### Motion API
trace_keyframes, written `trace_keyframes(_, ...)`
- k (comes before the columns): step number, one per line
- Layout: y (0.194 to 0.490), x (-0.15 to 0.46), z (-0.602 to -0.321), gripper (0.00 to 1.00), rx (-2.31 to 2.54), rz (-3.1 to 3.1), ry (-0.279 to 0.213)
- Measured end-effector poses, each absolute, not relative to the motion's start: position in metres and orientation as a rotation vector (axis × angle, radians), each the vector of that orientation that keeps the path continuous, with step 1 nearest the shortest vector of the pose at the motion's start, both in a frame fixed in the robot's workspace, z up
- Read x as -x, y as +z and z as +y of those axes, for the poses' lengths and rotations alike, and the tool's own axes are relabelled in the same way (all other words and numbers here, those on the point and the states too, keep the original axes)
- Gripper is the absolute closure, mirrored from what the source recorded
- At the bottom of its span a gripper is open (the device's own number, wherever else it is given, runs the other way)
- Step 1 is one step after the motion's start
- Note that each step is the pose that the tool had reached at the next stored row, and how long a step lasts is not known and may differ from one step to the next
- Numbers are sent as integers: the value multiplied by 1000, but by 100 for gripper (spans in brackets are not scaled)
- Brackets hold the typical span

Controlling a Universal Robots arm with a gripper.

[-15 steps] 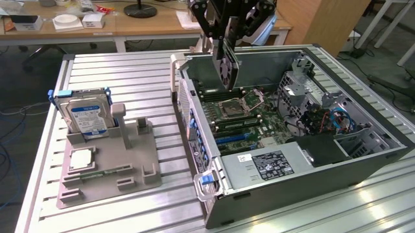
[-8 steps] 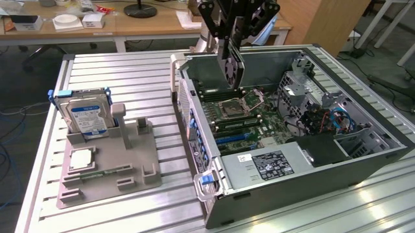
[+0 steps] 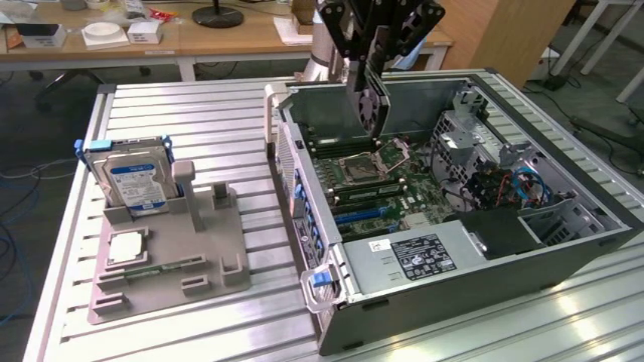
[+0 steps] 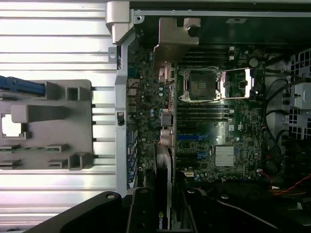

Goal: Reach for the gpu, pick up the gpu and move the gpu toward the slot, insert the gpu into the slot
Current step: 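Pick up the gpu and move the gpu toward the slot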

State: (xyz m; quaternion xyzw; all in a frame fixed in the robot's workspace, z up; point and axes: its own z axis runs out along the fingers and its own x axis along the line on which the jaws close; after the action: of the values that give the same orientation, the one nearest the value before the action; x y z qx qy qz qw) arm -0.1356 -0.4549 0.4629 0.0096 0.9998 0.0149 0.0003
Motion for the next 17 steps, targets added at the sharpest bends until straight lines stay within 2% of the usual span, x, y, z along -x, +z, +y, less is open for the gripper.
trace_keyframes(17,463,119,-455,74,-30,3140,47)
